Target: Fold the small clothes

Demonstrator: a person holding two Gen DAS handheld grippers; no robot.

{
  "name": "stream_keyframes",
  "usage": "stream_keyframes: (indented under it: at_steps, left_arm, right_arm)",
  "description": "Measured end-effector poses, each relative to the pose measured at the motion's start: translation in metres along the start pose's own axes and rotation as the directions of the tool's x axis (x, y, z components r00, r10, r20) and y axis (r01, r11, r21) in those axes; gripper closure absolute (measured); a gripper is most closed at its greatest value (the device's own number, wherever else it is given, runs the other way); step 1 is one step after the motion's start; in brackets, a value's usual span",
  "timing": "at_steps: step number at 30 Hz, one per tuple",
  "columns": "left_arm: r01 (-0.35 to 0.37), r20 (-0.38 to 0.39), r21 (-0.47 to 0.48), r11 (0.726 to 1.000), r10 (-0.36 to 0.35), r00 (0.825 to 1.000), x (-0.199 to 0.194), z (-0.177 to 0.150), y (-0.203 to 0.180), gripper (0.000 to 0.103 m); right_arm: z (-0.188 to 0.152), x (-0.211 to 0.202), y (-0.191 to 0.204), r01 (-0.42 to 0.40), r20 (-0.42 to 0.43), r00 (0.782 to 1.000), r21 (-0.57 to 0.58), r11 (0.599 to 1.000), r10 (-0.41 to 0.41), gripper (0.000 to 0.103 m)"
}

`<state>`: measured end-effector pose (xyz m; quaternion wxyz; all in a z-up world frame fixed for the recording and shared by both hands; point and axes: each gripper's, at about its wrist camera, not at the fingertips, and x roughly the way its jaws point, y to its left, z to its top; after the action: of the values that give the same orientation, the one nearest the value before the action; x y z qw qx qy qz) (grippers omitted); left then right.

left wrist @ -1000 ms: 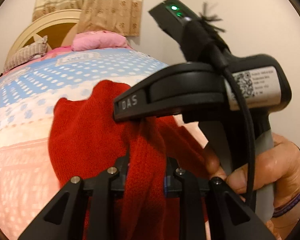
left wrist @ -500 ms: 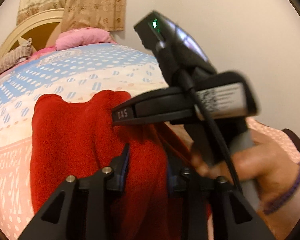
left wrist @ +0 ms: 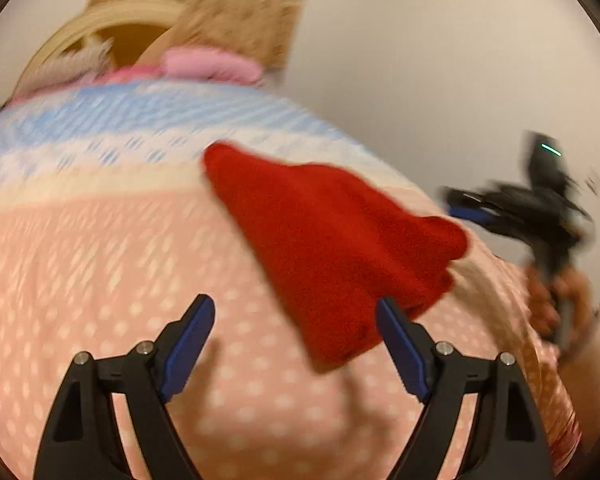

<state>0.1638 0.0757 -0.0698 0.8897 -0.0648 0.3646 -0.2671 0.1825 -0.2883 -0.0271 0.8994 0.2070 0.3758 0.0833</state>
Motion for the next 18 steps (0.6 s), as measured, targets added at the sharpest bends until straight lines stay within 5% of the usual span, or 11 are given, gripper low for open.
stream_keyframes:
  at_steps: [4,6,10,11,14,18]
  left_arm:
    - [0.000,-0.008,-0.019,1.000,0.000,1.000,0.002,-0.003,-0.004,0.018]
    - [-0.022,-0.009,0.031,0.999,0.022,1.000,0.007,0.001,-0.011,0.018]
    - [-0.051,-0.020,0.067,0.996,0.053,0.998,0.018,0.001,-0.013,0.018]
    - [-0.058,-0.034,0.064,0.996,0.061,0.998,0.019,-0.002,-0.015,0.018]
    - [-0.062,-0.047,0.053,0.997,0.064,0.997,0.014,-0.002,-0.009,0.018]
    - [-0.063,-0.017,0.051,0.997,0.064,0.998,0.004,0.004,-0.005,0.018]
  right_arm:
    - [-0.032,-0.022,0.038,-0.017,-0.014,1.000,-0.106,0.994,0.016,0.060]
    - [-0.041,-0.024,0.053,-0.025,-0.026,0.999,-0.164,0.986,0.021,0.044]
    - [-0.061,-0.009,0.068,0.031,-0.057,0.997,-0.284,0.958,-0.049,0.043]
    - [-0.064,-0.001,0.069,0.053,-0.072,0.994,-0.300,0.952,-0.078,0.045]
    - [-0.073,0.022,0.070,0.143,-0.111,0.975,-0.358,0.923,-0.195,0.084]
    - [-0.077,0.012,0.069,0.171,-0.069,0.976,-0.357,0.918,-0.208,0.093]
